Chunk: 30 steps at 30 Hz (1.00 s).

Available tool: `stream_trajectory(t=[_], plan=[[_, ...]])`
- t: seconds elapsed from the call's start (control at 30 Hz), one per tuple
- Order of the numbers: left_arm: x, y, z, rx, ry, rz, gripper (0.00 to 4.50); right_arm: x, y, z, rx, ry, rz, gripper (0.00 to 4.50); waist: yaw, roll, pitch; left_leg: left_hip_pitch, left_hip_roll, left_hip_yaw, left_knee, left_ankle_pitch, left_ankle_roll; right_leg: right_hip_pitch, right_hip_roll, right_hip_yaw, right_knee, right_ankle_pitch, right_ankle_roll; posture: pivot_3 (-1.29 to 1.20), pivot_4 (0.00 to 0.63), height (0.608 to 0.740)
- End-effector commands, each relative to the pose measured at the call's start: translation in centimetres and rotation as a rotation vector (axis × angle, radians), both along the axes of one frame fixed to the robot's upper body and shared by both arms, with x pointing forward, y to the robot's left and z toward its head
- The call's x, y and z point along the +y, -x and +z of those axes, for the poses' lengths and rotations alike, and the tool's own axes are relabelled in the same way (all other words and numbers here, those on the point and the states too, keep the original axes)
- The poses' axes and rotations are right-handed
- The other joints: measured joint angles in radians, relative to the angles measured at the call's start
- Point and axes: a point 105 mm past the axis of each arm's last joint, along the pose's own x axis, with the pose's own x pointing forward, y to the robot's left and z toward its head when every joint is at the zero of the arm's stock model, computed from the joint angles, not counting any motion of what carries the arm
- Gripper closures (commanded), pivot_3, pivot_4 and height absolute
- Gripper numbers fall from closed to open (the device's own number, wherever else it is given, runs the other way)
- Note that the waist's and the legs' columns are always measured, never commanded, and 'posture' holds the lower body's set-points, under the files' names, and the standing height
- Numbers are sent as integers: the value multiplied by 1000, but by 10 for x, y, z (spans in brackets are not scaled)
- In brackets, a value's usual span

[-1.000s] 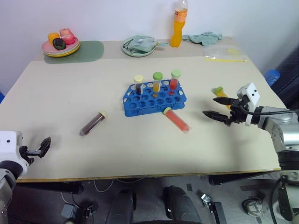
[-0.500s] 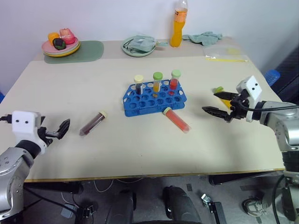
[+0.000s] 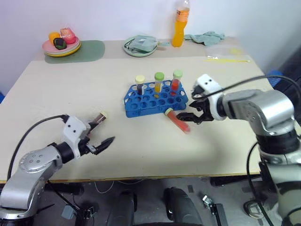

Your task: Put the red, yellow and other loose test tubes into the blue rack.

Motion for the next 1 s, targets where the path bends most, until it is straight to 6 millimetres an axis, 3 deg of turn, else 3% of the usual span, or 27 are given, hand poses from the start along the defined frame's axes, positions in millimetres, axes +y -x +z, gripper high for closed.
stream_trajectory(t=[0.03, 0.2, 0.47, 0.57, 0.73, 0.9, 1.0], plan=[[-20, 6, 9, -54, -11, -115, 59, -1, -13, 1, 63, 57, -75, 0, -2, 0, 0, 0, 0, 0, 0, 0, 0, 0, 0, 0, 0, 0, 0, 0, 150, 740], [-35, 12, 4, -53, 10, -156, 59, 11, -22, -7, 153, 101, -86, 0, -11, 0, 0, 0, 0, 0, 0, 0, 0, 0, 1, 0, 0, 0, 0, 0, 150, 740], [-39, 22, -4, -42, 28, -131, 59, 38, -25, -16, 235, 122, -63, 0, -33, 1, 0, 1, 1, 0, -1, 0, 0, -1, 1, 0, 1, 0, 0, 0, 150, 740], [-39, 24, -7, -44, 31, -122, 0, 37, -24, -30, 261, 153, -78, 801, -32, 1, 0, 1, 1, 0, -1, 0, 0, -1, 1, 0, 1, 0, 0, 0, 150, 740], [-37, 25, -11, -47, 22, -119, 0, 47, -15, -23, 219, 158, 10, 3277, -33, 1, 1, 0, 1, 0, -1, 0, 0, -1, 1, 0, 1, 0, 0, 0, 150, 740], [-33, 22, -11, -52, 10, -116, 0, 55, 26, -3, 145, 83, 283, 3277, -29, 2, 1, 0, 1, -1, -1, 0, 1, -1, 1, -1, 0, 0, 1, 0, 150, 740], [-34, 19, -10, -58, 5, -121, 0, 56, 40, 4, 61, 3, 397, 3277, -29, 2, 1, 0, 1, -1, -1, 0, 1, -1, 1, -1, 0, 0, 1, 0, 150, 740]])
